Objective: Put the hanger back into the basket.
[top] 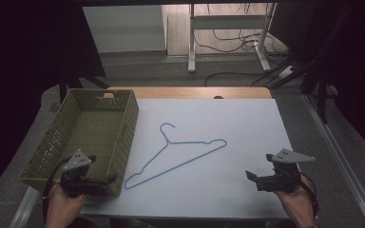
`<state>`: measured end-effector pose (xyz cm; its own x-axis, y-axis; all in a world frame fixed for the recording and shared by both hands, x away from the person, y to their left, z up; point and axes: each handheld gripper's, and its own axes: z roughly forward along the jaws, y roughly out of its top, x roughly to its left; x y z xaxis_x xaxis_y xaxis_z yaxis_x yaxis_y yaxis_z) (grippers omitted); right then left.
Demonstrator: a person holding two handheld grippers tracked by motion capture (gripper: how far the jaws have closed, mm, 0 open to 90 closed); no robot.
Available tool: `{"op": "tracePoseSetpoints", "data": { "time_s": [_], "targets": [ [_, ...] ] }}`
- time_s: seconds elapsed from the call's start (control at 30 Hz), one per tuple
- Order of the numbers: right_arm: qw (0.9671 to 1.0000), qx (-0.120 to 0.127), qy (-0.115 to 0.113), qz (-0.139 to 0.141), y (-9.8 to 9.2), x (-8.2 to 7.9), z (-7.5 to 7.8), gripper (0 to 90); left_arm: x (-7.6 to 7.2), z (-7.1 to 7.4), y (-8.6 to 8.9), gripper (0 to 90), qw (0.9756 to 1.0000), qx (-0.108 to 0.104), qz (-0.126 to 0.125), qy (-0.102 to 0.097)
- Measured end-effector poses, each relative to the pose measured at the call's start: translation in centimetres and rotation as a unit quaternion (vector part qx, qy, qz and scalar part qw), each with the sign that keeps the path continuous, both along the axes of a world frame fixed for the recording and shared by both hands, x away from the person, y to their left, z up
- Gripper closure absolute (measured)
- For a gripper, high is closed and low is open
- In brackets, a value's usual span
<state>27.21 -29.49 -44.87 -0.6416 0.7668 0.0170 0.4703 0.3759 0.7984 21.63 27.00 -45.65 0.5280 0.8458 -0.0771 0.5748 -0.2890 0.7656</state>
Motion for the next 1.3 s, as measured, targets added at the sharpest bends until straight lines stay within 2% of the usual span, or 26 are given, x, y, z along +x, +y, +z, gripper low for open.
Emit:
{"op": "tracePoseSetpoints", "data": {
  "time_s": [0.2,0.47,0.6,0.97,1.3],
  "targets": [
    [1.0000,0.001,-0.001,-0.002,-0.1,0.0,0.0,1.9,0.1,-0.1,0.1,0.0,0.9999,-0.002,-0.001,0.012],
    [1.0000,-0.006,0.001,-0.001,0.1,0.0,-0.1,1.9,0.2,0.4,-0.1,1.0,0.9998,-0.009,0.000,0.016],
    [1.0000,-0.007,0.001,0.000,0.2,0.0,-0.1,1.9,0.2,0.4,-0.4,1.0,0.9998,0.000,-0.002,0.021],
    [1.0000,-0.007,0.000,0.002,0.3,-0.1,0.1,1.9,0.5,1.0,-0.8,1.5,0.9998,-0.008,-0.010,0.017],
    [1.0000,-0.003,-0.007,-0.002,0.3,-0.2,0.6,1.9,1.5,1.8,-2.4,1.4,0.9994,-0.011,-0.025,0.021]
  ]
}}
